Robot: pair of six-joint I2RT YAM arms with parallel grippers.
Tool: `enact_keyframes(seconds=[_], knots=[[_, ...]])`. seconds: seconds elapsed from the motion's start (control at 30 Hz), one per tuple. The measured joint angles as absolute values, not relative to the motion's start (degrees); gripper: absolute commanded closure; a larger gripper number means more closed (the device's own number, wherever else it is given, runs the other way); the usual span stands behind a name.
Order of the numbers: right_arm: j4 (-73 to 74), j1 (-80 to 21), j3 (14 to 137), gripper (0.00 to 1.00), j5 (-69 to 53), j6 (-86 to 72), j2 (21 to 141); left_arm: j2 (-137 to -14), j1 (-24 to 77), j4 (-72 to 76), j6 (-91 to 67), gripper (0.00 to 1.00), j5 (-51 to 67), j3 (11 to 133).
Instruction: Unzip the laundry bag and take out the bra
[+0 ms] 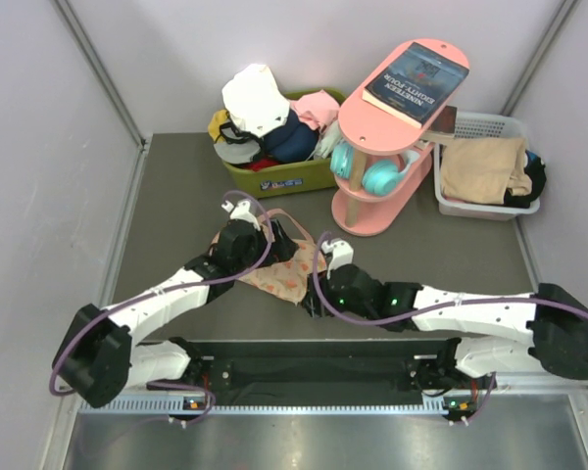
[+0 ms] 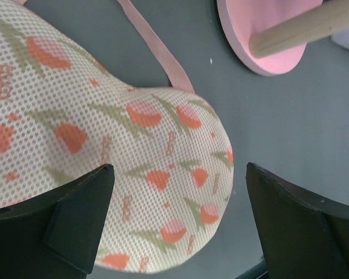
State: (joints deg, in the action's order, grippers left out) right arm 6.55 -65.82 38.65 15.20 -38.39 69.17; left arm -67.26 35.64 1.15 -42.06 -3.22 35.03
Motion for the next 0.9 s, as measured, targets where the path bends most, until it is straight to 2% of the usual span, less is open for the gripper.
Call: enact_keyframes(seconds=[0.1, 0.3, 0.9], knots=[[5.4, -70.0, 38.7, 0.43, 16.0, -42.3, 72.7, -70.3, 33.3, 4.9, -43.5, 0.01, -0.7, 35.0], [5.2, -71.4, 42.5, 0.50, 17.0, -45.6, 82.9, -73.4, 31.0, 9.6, -46.1, 0.01, 2.5, 34.7], [5.2, -72.2, 52.2, 0.59, 24.4, -50.3, 97.5, -79.3, 26.1, 14.1, -51.1, 0.01, 8.2, 33.2]])
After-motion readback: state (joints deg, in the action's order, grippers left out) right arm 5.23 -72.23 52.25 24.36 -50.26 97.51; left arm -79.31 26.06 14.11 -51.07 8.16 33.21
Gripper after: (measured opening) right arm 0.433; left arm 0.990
